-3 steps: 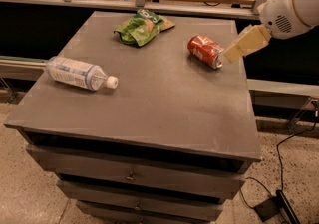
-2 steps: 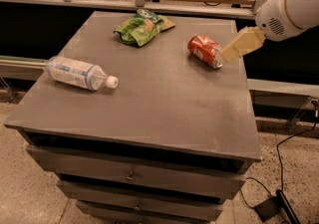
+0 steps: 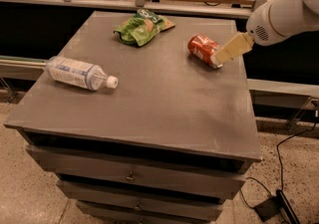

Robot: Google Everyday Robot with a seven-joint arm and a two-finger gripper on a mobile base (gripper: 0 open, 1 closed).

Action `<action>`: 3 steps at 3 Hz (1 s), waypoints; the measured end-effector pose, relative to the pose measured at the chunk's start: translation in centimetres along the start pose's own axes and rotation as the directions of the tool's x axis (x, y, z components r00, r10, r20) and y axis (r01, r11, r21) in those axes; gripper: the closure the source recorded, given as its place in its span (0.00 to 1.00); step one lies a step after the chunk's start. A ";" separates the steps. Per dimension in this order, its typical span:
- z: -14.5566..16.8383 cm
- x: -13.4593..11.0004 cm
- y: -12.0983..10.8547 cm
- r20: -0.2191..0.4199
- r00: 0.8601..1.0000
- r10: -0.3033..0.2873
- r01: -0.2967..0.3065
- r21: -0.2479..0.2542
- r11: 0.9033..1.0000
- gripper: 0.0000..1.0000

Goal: Move coke can near blue plastic bottle

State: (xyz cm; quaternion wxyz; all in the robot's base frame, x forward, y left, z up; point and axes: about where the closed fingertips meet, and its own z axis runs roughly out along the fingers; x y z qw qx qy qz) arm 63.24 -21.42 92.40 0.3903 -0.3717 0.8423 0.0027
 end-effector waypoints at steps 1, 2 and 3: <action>1.5 0.9 -0.6 0.002 0.999 0.044 -0.044 -0.018 0.999 0.00; 3.2 1.3 -0.3 0.024 0.996 0.087 -0.085 -0.071 0.994 0.00; 4.9 1.8 0.0 0.034 0.993 0.115 -0.111 -0.114 0.987 0.00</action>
Offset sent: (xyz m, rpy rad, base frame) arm 0.0262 0.0014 -0.0463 0.1816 0.0789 0.0064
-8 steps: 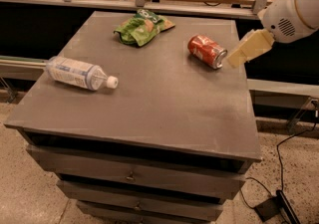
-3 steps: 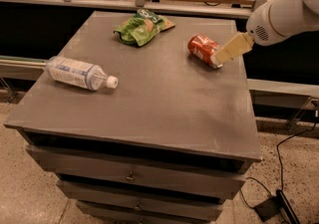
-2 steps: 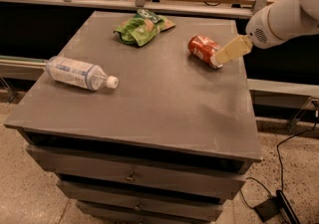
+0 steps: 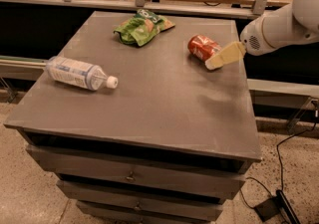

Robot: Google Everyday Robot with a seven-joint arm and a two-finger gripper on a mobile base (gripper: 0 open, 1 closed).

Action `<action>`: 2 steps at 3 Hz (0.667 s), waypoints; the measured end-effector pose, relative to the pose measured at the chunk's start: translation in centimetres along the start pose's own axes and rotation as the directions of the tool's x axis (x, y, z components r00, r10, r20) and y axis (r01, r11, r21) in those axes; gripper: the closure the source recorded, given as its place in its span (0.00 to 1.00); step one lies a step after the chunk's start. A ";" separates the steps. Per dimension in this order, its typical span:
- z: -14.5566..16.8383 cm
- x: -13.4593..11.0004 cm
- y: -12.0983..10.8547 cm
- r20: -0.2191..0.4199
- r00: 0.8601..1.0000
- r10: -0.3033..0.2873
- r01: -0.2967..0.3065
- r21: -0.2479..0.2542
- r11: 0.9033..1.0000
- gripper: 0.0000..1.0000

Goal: Move coke can near blue plastic bottle

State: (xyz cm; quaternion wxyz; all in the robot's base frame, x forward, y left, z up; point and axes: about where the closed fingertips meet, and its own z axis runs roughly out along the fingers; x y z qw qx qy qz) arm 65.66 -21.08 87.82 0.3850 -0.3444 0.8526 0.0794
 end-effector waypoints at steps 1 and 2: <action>1.6 0.3 0.1 0.016 1.000 0.004 -0.003 -0.025 1.000 0.00; 2.8 -0.1 0.1 0.043 0.999 -0.007 0.009 -0.033 0.999 0.15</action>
Offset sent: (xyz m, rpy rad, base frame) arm 0.0294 0.0171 -0.0214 0.0556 -0.0544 0.0512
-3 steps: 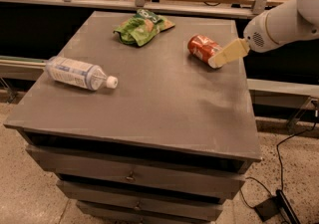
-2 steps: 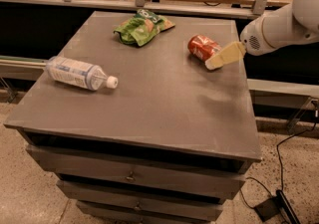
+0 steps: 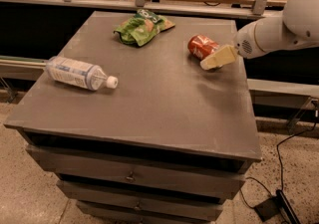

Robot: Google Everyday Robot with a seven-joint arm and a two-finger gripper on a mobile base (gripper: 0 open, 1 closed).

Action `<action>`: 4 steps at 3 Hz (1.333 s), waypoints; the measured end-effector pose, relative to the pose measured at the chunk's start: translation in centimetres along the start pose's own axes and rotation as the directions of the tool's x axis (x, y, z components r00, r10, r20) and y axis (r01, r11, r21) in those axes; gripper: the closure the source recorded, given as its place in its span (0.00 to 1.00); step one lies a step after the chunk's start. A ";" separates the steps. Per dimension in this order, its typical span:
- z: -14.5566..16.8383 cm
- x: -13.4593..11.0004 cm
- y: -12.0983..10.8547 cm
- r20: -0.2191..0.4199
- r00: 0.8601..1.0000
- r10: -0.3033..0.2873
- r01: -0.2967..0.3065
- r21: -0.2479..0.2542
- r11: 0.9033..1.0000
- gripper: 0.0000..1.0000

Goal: Move coke can near blue plastic bottle

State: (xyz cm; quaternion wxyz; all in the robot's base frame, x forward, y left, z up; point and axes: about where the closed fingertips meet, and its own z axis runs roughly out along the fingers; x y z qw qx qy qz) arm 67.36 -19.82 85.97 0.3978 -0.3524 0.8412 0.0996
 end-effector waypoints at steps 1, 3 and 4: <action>0.6 -0.2 -0.1 0.009 1.000 -0.010 0.010 0.006 1.000 0.38; 0.0 -1.5 0.3 0.014 0.999 -0.046 0.046 0.003 0.999 0.85; -1.4 -2.4 1.2 0.011 0.998 -0.065 0.065 -0.035 0.997 1.00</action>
Offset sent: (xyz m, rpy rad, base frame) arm 0.0084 0.0083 0.0089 -0.0331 -0.0486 0.0353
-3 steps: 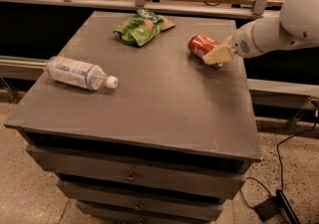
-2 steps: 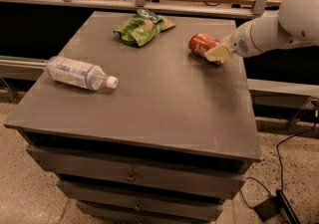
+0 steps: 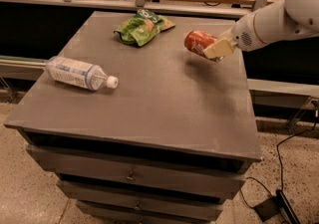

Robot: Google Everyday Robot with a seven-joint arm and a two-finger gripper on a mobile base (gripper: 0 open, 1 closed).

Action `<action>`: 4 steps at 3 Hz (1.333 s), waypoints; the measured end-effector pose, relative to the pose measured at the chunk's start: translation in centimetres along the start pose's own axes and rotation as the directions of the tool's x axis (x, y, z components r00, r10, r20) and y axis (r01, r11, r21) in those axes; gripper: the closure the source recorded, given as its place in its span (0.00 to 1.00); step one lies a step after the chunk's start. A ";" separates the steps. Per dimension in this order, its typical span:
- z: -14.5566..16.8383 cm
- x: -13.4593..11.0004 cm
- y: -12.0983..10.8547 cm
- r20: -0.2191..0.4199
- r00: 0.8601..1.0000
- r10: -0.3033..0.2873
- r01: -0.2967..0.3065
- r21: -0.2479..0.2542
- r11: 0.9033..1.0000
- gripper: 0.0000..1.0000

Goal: Move coke can near blue plastic bottle

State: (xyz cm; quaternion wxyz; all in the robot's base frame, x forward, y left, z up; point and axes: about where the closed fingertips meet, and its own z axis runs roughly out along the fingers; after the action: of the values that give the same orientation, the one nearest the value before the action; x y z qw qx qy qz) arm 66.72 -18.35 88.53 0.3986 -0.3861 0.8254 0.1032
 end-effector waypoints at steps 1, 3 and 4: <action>-1.2 -0.9 2.0 -0.011 1.000 -0.024 0.023 -0.082 0.996 1.00; -0.9 -2.6 8.0 0.007 0.999 -0.038 0.038 -0.190 0.981 1.00; 0.9 -3.3 11.2 0.006 0.999 -0.039 0.039 -0.246 0.969 1.00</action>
Offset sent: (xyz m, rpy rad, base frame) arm -0.0809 0.0783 0.0072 0.0537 0.1265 0.1798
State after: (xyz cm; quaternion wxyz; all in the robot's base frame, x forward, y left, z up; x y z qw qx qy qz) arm 60.49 -8.48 88.81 0.3502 -0.4485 0.7984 0.1970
